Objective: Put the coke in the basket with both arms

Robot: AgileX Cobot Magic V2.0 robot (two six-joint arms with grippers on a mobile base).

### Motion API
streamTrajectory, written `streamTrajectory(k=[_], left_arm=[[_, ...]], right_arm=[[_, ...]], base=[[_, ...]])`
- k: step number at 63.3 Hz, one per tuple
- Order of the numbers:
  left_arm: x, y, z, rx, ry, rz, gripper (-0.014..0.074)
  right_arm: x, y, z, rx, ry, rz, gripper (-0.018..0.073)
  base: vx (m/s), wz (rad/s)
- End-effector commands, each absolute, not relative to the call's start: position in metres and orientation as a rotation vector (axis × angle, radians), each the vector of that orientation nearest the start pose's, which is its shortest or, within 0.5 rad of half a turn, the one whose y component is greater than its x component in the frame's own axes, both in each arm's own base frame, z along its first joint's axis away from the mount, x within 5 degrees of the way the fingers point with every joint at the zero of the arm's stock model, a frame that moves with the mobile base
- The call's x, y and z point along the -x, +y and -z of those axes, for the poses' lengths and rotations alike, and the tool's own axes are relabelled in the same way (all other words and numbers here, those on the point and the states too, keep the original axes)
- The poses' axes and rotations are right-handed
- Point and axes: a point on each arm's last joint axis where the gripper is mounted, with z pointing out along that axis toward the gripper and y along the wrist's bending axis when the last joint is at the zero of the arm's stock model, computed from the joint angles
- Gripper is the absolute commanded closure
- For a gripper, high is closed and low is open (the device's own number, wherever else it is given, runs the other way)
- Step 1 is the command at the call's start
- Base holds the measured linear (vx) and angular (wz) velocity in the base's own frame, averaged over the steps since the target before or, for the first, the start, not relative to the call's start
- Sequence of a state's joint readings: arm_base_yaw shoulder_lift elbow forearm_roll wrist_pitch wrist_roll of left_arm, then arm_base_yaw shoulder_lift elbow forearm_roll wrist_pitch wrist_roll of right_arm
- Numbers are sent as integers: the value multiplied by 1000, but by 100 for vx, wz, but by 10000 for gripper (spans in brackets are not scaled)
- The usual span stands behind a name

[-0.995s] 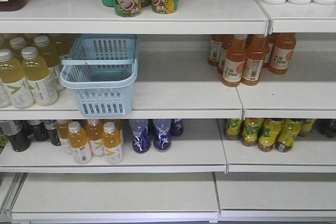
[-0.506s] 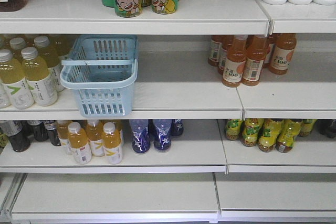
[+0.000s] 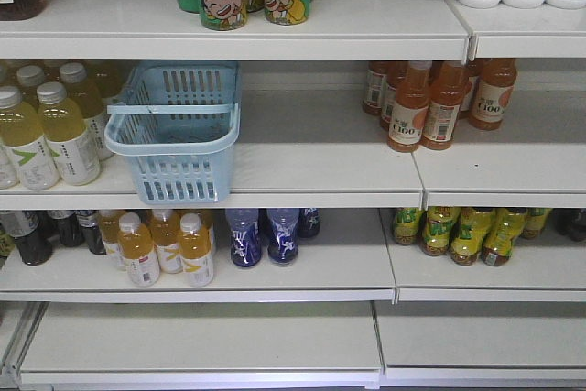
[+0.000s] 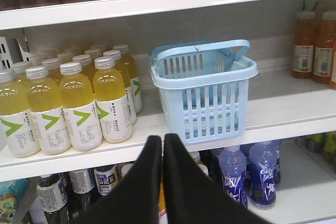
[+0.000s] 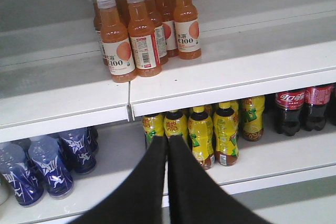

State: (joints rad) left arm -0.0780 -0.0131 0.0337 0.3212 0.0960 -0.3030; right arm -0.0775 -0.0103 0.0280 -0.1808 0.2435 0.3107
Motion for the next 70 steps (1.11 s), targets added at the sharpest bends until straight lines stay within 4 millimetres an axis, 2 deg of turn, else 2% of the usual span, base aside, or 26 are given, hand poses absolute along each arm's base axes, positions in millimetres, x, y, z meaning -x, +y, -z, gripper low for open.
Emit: streamTrajectory(k=[1,14,29,38,44,52,58,63,70], left_arm=[[-56,-4,-202,-70,1503,52,603],[-55,-5,-206,-42,1468,101,603],[-54,-4,-212,446,1358,651,603],[-54,-2,-213,575,1310,787,603],[-53,1,-220,652,1199,879,603],[-48,13,-234,842,899,1114,603],[-41,19,-246,874,671,1276,603],[-31,18,-269,791,555,1389,603],[-15,8,-312,582,571,1376,603]], right_arm=[[-55,-8,-186,-199,1655,-3,561],[-55,-8,-186,-199,1655,-3,561],[-55,-8,-186,-199,1655,-3,561],[-55,-8,-186,-199,1655,-3,561],[-55,-8,-186,-199,1655,-3,561],[-55,-8,-186,-199,1655,-3,561],[-55,-8,-186,-199,1655,-3,561],[-55,-8,-186,-199,1655,-3,561],[-55,-8,-186,-199,1655,-3,561]], base=[[0,0],[0,0],[0,0],[0,0],[0,0],[0,0],[0,0],[0,0],[0,0]])
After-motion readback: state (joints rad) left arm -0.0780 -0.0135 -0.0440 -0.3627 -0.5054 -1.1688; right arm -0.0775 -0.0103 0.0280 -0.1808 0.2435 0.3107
